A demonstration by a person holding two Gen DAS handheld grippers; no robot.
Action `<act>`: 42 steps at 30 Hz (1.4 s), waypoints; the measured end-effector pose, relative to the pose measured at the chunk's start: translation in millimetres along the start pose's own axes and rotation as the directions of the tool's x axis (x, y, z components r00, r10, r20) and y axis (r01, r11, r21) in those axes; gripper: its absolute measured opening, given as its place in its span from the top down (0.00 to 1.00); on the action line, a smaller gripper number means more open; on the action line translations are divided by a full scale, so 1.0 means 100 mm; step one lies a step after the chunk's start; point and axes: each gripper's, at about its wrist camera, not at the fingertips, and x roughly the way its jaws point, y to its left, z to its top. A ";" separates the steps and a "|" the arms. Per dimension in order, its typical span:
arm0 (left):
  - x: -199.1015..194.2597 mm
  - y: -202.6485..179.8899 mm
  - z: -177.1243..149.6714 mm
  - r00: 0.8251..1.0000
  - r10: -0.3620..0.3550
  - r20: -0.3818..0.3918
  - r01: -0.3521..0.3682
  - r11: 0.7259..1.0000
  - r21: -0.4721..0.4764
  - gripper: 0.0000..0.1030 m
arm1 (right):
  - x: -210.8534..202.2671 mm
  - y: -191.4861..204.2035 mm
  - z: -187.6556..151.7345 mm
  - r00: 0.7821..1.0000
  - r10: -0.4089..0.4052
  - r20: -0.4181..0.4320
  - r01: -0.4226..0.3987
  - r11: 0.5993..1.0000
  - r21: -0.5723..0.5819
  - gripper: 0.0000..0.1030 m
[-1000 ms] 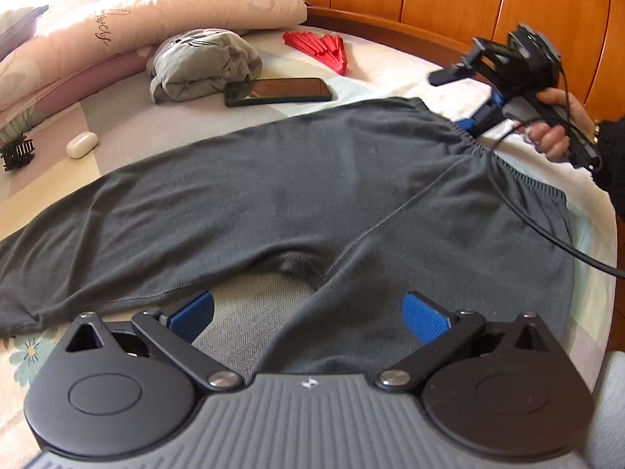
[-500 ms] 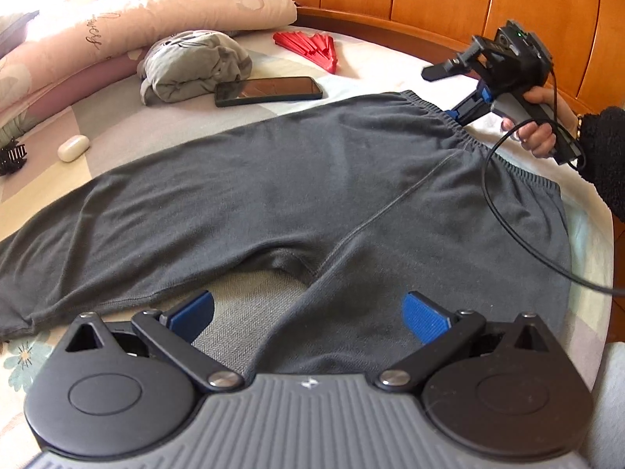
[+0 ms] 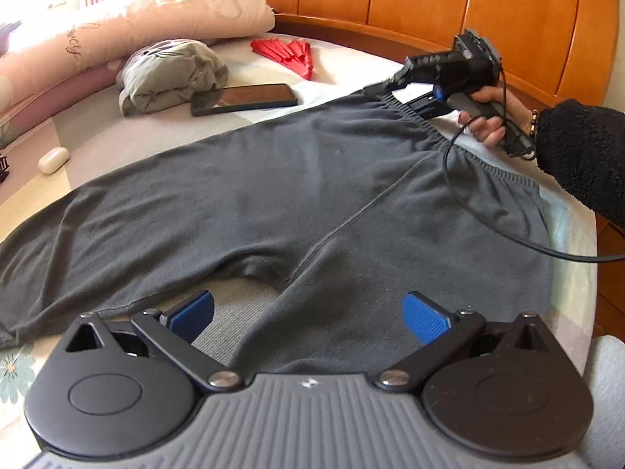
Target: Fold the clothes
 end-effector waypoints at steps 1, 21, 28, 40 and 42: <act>0.01 0.00 0.00 1.000 -0.005 -0.001 0.005 1.000 -0.001 0.01 | 0.04 0.02 0.00 1.000 0.004 -0.016 -0.005 1.000 -0.011 0.47; 0.10 -0.02 0.00 1.000 -0.023 -0.015 0.023 1.000 -0.018 0.01 | 0.24 0.52 -0.17 0.953 -0.303 -0.011 0.286 0.910 -0.301 0.93; 0.11 0.04 0.10 0.999 -0.045 0.013 0.045 0.998 -0.034 0.01 | 0.12 0.99 -0.31 0.954 -0.299 0.007 0.277 0.876 -0.394 0.93; 0.28 0.09 0.38 0.995 0.100 0.030 -0.103 0.986 0.131 0.01 | 0.00 1.68 -0.76 0.966 -0.258 -0.032 0.197 0.806 -0.558 0.93; 0.33 0.06 0.42 0.988 0.146 0.040 -0.151 0.971 0.185 0.01 | -0.02 1.75 -0.83 0.967 -0.251 -0.042 0.181 0.795 -0.579 0.93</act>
